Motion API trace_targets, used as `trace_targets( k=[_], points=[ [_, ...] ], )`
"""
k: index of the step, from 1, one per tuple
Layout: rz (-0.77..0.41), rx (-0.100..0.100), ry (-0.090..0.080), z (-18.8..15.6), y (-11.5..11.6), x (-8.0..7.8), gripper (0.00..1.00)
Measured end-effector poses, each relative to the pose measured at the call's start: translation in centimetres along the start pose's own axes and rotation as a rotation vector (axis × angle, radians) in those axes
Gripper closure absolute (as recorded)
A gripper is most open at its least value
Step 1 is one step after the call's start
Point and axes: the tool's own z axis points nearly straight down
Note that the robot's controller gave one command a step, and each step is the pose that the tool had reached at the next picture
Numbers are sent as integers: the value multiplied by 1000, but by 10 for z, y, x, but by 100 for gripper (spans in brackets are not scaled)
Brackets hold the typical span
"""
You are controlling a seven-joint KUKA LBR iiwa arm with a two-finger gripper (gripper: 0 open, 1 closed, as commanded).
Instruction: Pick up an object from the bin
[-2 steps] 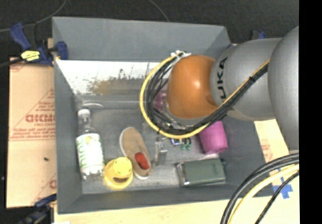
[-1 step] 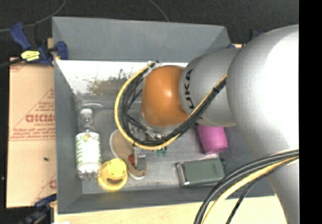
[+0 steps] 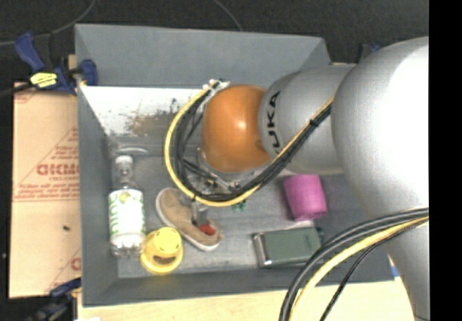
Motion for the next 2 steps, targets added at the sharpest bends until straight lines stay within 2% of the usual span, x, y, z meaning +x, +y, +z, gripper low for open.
trace_targets(
  k=[1, 2],
  points=[
    [1, 0, 0, 0, 0, 0, 100],
    [-31, 1, -8, -29, -5, 0, 100]
  ],
)
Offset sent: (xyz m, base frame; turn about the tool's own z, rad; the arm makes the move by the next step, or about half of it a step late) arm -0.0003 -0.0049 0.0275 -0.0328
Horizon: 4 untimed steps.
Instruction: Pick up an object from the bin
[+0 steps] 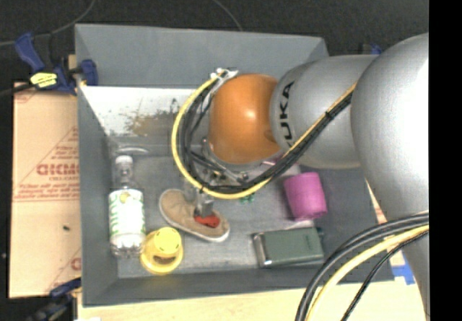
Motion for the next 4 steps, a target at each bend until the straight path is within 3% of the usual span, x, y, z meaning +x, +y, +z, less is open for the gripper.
trace_targets(
  k=[1, 2, 3, 4],
  points=[
    [2, -1, 0, -10, 1, 1, 100],
    [-76, 3, -1, 29, 3, -8, 100],
    [-15, -3, -5, 28, 0, -6, 100],
    [-30, -2, 13, 30, -1, -15, 100]
  ],
)
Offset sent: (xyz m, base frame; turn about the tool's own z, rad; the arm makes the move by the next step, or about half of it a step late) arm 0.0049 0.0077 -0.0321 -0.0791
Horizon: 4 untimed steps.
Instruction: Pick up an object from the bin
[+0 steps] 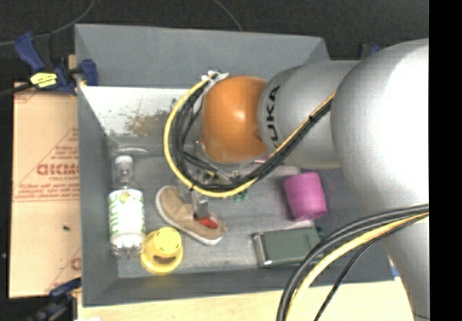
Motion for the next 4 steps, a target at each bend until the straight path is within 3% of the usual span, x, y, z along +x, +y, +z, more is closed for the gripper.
trace_targets(
  k=[1, 2, 3, 4],
  points=[
    [-45, -5, -29, -1, -4, 8, 100],
    [-63, -5, 8, 0, -4, -4, 100],
    [-40, -8, -32, -4, -6, 8, 100],
    [-52, -11, 6, -1, -10, -3, 100]
  ],
)
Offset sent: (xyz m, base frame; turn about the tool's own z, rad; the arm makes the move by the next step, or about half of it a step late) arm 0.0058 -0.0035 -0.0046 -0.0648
